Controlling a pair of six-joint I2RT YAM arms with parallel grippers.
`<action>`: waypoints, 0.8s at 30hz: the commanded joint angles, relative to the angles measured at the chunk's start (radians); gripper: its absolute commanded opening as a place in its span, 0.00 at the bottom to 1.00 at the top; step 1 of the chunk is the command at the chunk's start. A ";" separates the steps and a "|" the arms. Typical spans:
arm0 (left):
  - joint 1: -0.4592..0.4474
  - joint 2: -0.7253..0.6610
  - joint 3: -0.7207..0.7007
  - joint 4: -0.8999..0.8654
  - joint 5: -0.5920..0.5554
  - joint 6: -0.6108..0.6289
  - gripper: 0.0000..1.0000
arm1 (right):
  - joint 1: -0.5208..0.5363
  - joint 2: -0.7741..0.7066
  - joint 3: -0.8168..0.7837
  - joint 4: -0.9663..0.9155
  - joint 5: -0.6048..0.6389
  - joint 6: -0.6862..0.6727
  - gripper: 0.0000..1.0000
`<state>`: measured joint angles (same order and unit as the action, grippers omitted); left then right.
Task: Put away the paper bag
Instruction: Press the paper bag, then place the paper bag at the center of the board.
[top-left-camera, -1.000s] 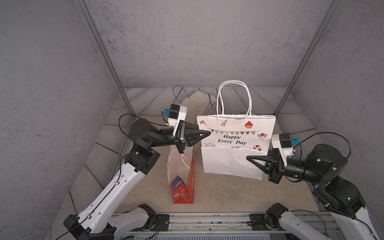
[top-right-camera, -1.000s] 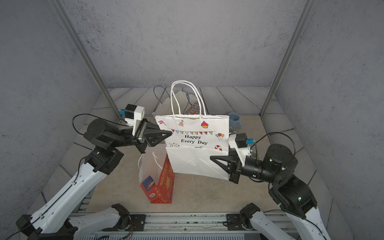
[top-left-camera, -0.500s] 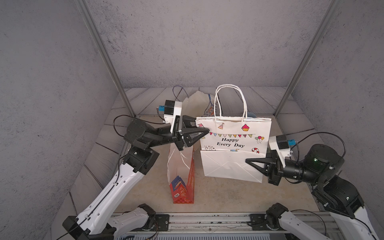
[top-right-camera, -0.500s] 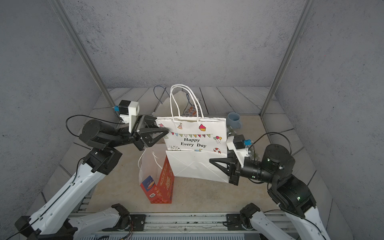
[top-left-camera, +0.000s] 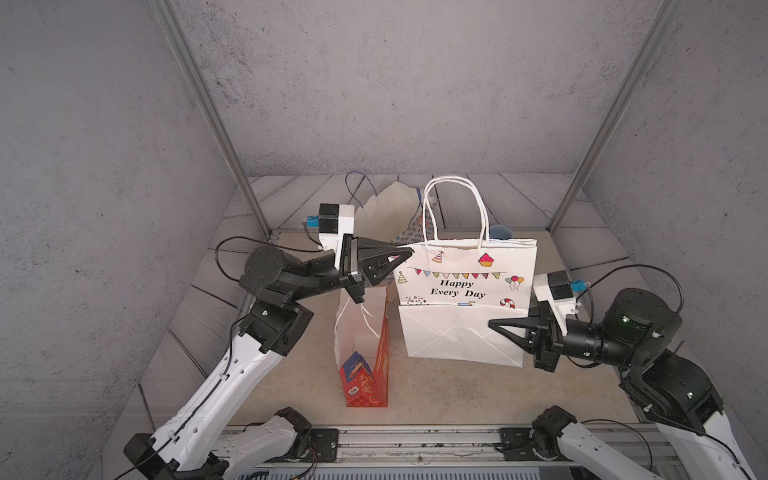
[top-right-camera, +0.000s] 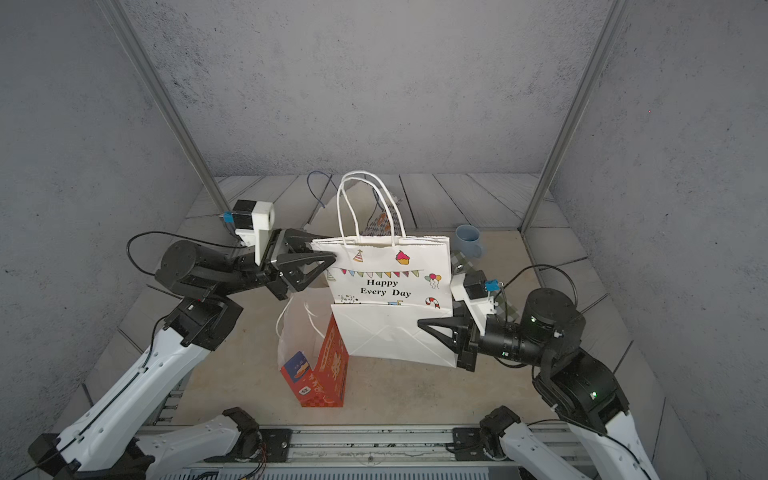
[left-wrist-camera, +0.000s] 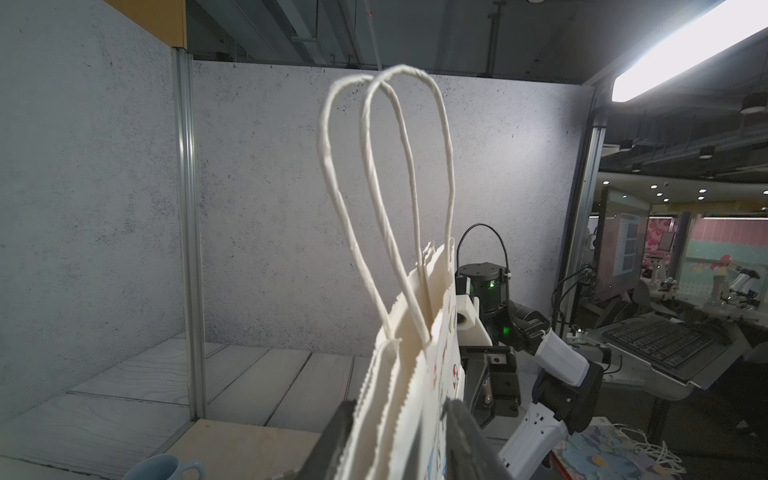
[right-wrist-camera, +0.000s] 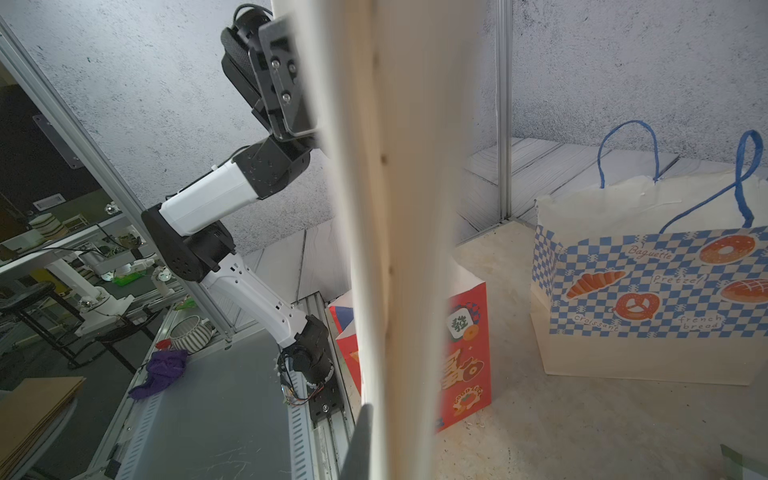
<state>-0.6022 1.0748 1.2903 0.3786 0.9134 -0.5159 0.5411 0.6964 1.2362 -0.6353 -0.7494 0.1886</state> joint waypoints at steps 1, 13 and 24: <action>0.003 -0.028 0.005 0.005 -0.026 0.035 0.11 | 0.000 -0.004 -0.002 0.025 -0.005 0.014 0.00; 0.004 -0.057 -0.022 -0.020 -0.150 0.085 0.85 | 0.000 -0.001 0.005 -0.002 0.086 0.060 0.00; 0.003 -0.132 0.003 -0.149 -0.657 0.229 0.95 | -0.001 0.073 0.001 -0.402 0.797 0.191 0.00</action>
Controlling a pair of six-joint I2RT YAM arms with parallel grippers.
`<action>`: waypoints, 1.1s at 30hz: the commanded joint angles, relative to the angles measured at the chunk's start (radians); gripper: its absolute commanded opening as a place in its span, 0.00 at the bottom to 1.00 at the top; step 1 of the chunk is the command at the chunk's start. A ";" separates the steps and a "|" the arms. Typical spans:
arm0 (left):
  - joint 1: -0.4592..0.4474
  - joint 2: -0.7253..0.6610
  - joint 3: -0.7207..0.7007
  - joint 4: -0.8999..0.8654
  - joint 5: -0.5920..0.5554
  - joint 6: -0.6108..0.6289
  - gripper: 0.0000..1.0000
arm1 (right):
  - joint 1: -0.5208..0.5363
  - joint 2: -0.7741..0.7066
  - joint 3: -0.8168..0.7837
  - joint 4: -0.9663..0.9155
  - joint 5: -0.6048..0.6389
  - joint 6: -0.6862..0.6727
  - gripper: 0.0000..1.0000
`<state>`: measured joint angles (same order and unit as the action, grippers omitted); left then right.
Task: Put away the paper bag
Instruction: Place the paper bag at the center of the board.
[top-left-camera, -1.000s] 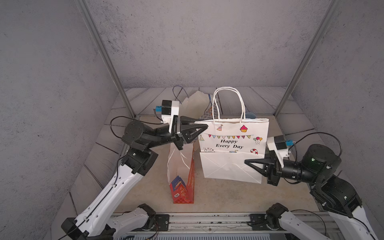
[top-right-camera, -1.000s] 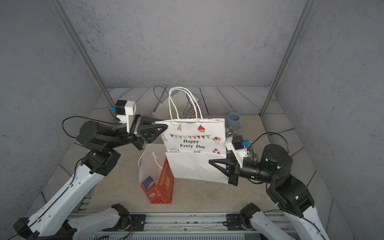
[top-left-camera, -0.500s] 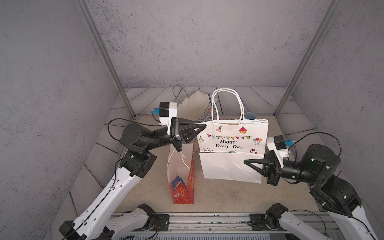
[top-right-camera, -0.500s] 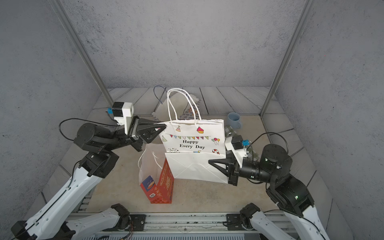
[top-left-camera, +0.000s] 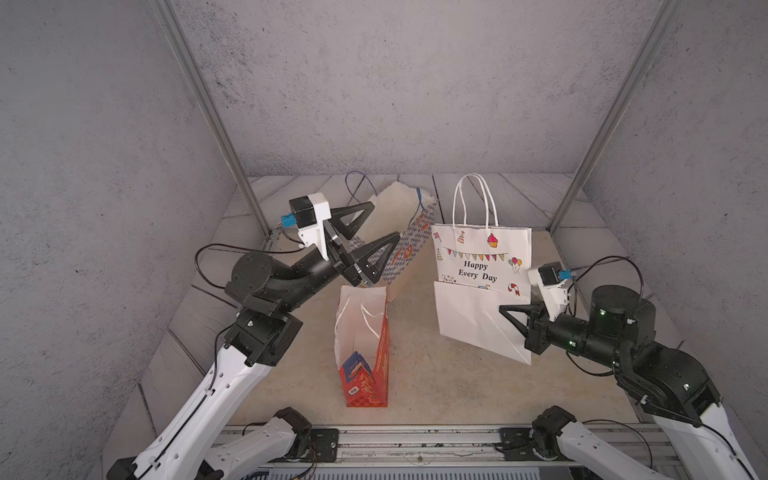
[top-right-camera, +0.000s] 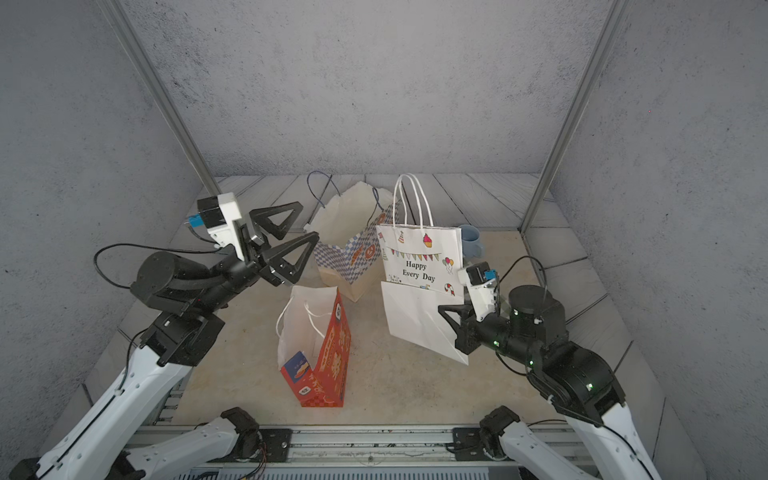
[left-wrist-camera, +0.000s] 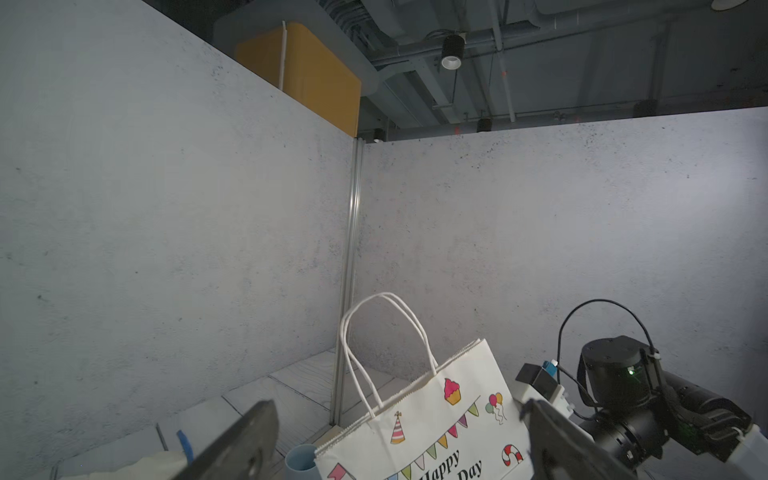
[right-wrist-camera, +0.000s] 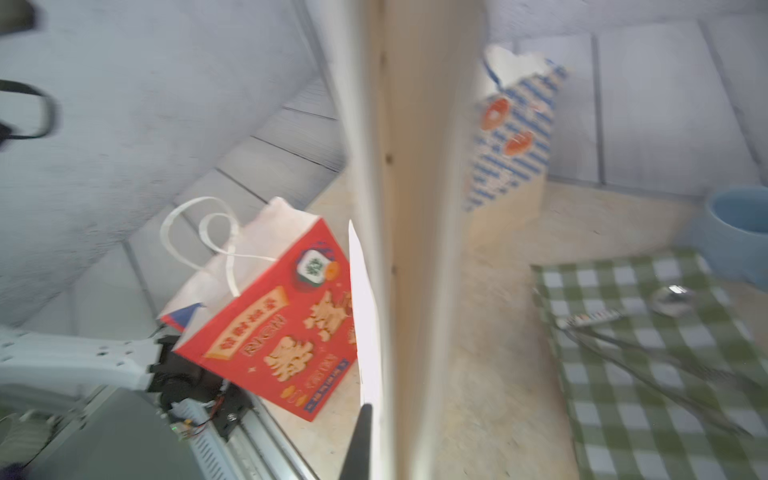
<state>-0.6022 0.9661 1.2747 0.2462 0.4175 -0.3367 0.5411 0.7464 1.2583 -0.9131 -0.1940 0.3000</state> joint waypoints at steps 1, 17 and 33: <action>0.004 -0.029 0.013 -0.031 -0.203 0.057 0.95 | 0.000 0.044 -0.031 -0.148 0.250 0.092 0.00; 0.004 -0.099 -0.073 -0.095 -0.487 0.030 0.92 | -0.001 0.309 -0.258 0.102 -0.226 0.321 0.01; 0.004 -0.093 -0.083 -0.072 -0.489 -0.026 0.91 | -0.157 0.408 -0.606 0.491 -0.508 0.380 0.03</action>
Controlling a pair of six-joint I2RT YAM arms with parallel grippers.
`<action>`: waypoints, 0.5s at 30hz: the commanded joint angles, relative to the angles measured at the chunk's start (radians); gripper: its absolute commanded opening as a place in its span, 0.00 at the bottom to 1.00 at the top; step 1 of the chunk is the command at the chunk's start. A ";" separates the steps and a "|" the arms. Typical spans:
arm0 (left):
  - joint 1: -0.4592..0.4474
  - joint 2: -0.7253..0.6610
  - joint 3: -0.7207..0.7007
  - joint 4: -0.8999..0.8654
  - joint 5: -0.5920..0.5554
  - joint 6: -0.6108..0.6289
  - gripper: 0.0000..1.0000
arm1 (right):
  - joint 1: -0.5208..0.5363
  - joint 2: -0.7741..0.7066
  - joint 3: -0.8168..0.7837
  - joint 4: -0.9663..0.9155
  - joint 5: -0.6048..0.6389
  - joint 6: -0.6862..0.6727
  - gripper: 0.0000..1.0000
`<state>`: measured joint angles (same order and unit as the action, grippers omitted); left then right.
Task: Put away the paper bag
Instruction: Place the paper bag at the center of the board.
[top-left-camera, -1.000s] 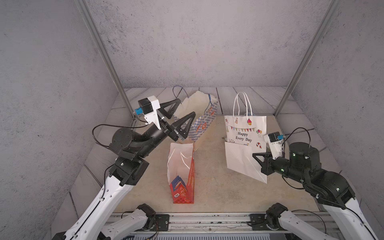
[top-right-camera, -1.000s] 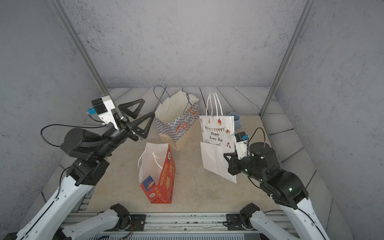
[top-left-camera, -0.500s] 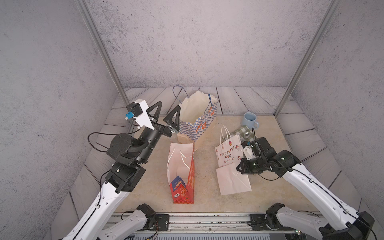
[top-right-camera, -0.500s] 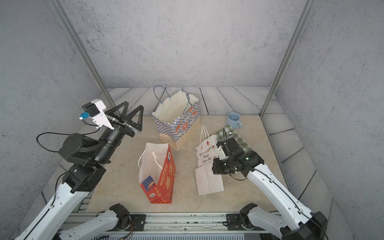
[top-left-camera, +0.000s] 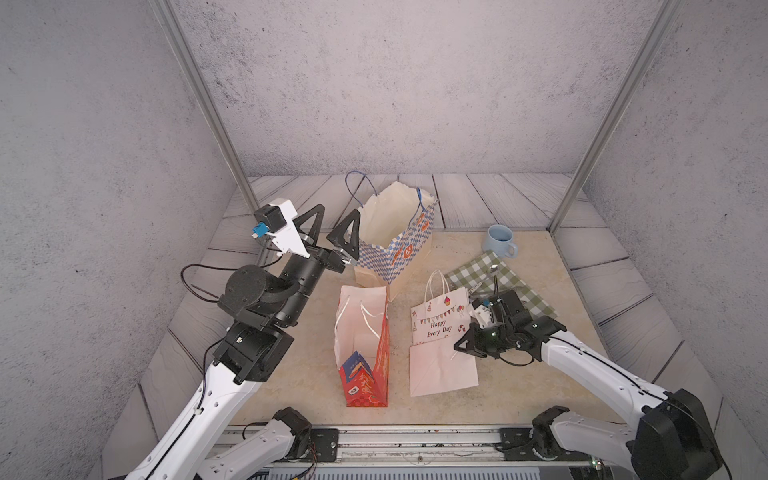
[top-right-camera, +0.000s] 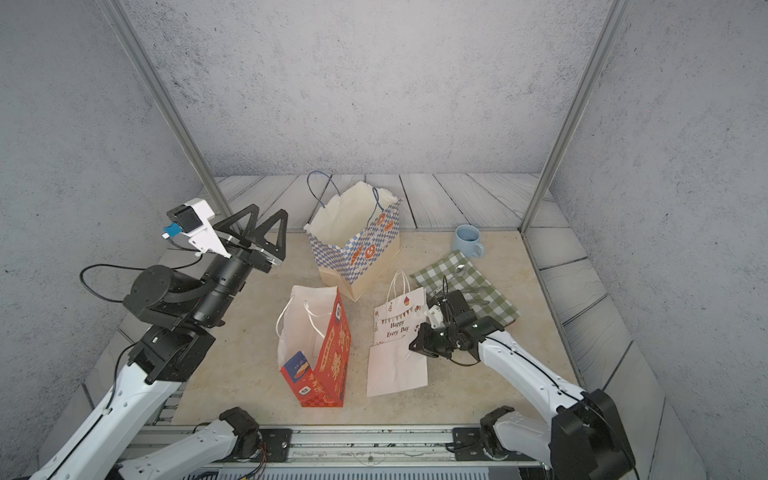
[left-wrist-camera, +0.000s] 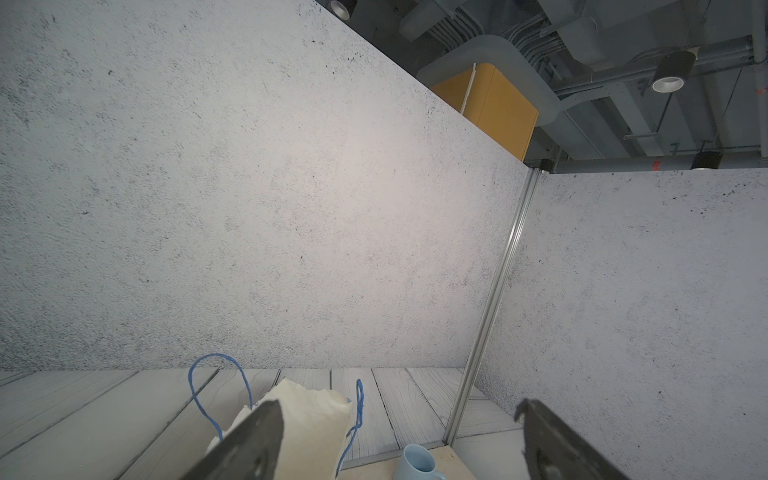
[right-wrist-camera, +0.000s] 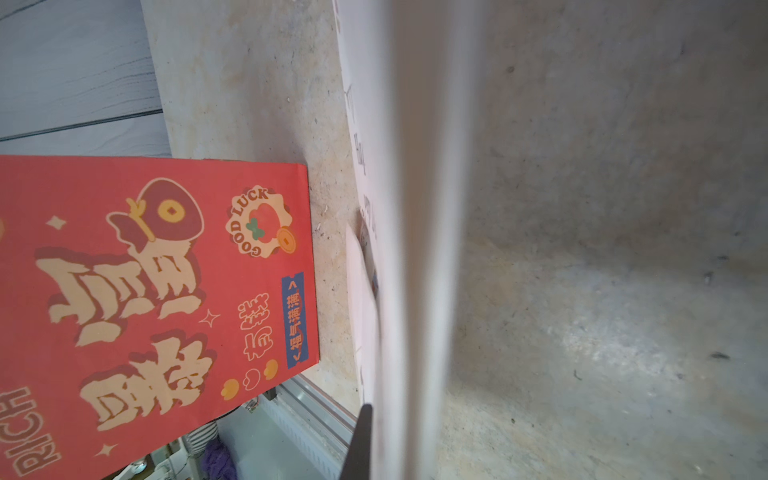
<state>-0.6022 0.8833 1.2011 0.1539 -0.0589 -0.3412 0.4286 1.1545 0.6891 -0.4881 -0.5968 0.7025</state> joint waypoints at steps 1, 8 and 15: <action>0.004 -0.014 -0.012 0.025 -0.017 -0.025 0.90 | -0.073 0.003 -0.055 0.057 -0.124 -0.051 0.05; 0.004 -0.010 -0.019 0.035 -0.024 -0.055 0.89 | -0.169 0.072 -0.074 -0.046 -0.158 -0.217 0.35; 0.004 0.006 -0.014 0.035 -0.018 -0.066 0.89 | -0.175 0.154 -0.034 -0.142 -0.016 -0.293 0.49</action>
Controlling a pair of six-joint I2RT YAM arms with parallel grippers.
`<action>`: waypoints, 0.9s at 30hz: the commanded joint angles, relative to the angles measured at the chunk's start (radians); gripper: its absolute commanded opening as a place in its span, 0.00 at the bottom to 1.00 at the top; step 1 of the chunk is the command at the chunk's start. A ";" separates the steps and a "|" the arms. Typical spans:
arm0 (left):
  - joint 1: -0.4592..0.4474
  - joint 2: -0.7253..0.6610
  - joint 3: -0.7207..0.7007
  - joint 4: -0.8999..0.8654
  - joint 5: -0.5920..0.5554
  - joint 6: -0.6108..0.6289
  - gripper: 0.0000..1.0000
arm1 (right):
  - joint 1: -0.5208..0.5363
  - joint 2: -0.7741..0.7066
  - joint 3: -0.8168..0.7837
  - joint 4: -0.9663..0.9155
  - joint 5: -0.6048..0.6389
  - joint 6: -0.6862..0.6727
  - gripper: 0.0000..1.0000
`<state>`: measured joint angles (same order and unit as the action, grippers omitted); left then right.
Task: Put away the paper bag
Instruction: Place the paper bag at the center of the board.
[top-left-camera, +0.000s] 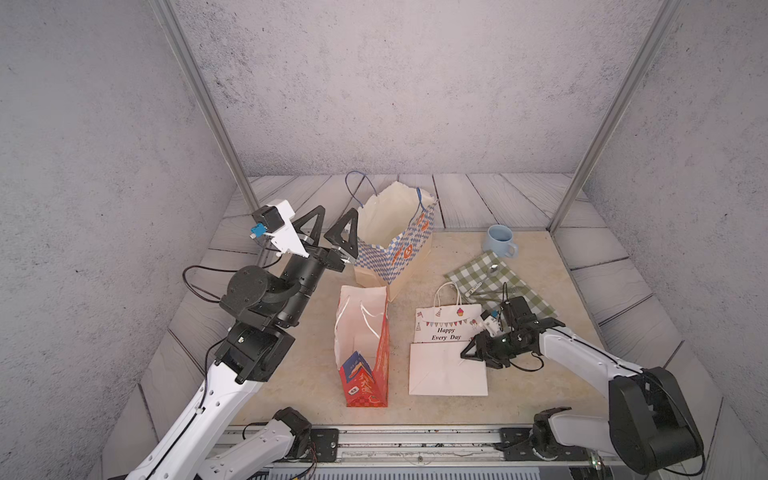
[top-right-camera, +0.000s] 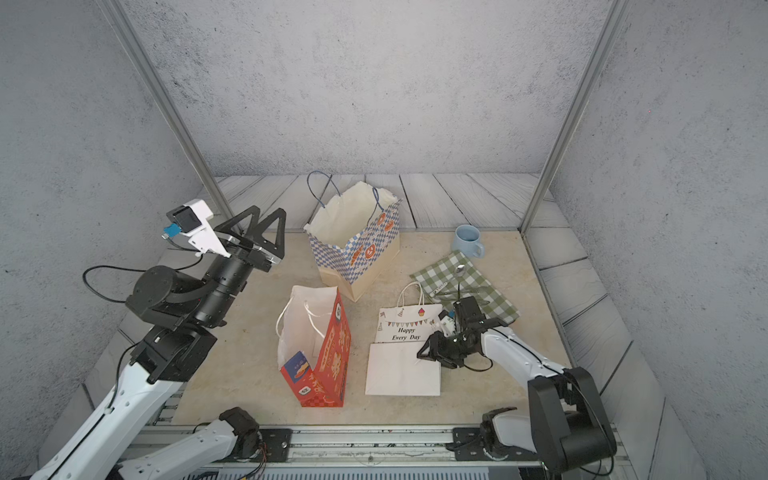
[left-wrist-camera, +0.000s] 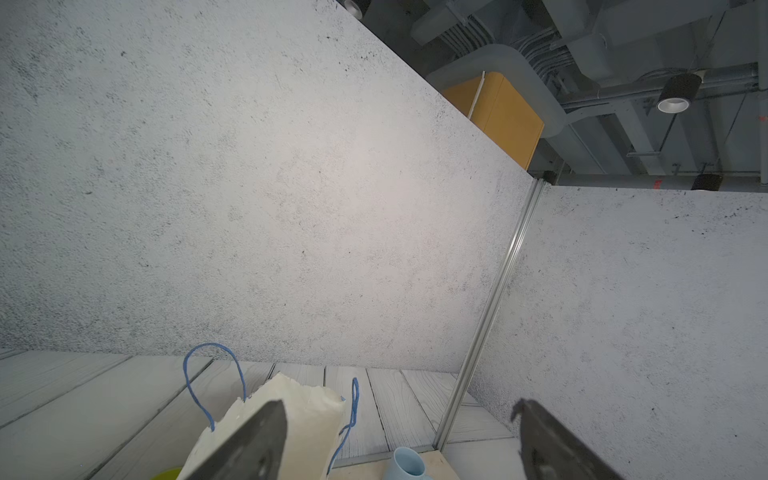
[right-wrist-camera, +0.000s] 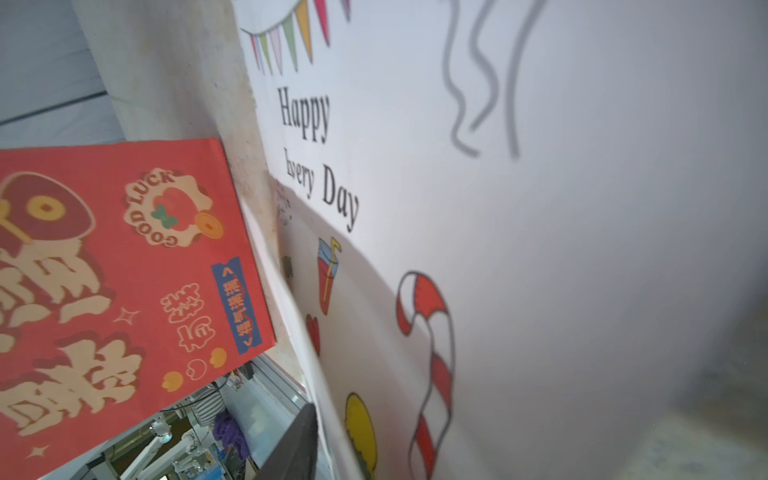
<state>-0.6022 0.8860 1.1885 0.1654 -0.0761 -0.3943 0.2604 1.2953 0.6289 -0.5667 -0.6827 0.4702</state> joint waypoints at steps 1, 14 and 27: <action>0.004 0.005 0.000 0.023 -0.001 -0.014 0.89 | -0.006 0.014 0.027 -0.065 0.093 -0.056 0.49; 0.003 0.027 0.010 0.022 0.004 -0.007 0.88 | -0.006 0.092 0.087 -0.084 0.252 -0.054 0.49; 0.004 0.018 0.028 -0.039 -0.048 0.031 0.87 | -0.006 0.028 0.136 -0.147 0.351 -0.047 0.53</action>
<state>-0.6022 0.9165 1.1889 0.1448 -0.0990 -0.3859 0.2558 1.3796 0.7311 -0.6621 -0.3847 0.4316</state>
